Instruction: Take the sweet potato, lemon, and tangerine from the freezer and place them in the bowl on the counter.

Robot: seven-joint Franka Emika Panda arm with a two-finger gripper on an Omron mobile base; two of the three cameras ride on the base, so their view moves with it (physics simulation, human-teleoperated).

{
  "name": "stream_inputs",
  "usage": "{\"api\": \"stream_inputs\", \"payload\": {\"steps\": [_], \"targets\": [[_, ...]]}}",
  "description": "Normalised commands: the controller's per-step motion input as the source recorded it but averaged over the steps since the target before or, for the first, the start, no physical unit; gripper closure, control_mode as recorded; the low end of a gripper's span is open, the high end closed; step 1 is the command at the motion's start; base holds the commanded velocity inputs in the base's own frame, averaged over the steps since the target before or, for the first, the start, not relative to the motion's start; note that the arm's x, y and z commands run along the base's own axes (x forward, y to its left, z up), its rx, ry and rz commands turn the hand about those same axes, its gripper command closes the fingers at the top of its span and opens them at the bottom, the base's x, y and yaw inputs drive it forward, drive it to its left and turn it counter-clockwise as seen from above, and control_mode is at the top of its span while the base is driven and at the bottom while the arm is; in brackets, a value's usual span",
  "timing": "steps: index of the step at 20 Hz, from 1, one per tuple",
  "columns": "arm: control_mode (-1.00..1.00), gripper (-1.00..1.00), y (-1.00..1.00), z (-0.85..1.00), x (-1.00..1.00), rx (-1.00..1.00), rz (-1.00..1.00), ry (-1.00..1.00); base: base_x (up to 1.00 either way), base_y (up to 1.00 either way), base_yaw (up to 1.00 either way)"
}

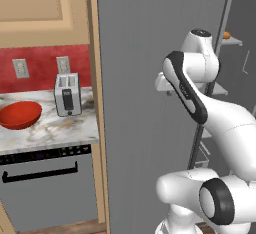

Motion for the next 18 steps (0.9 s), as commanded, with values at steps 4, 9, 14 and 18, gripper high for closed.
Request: {"api": "stream_inputs", "payload": {"steps": [4,9,14,18], "targets": [[-1.0,-1.0,0.0,0.0,-0.3,0.0,0.0,0.0,0.0,0.0,0.0],[-1.0,-1.0,-0.01,0.01,-0.89,0.0,0.0,-0.09,0.0,0.0,0.0],[-1.0,-1.0,-0.05,0.27,-0.86,-0.01,0.0,0.0,0.0,0.0,0.0],[-1.0,-1.0,-0.03,0.53,-0.54,0.0,0.0,0.0,0.0,0.0,0.0]]}}
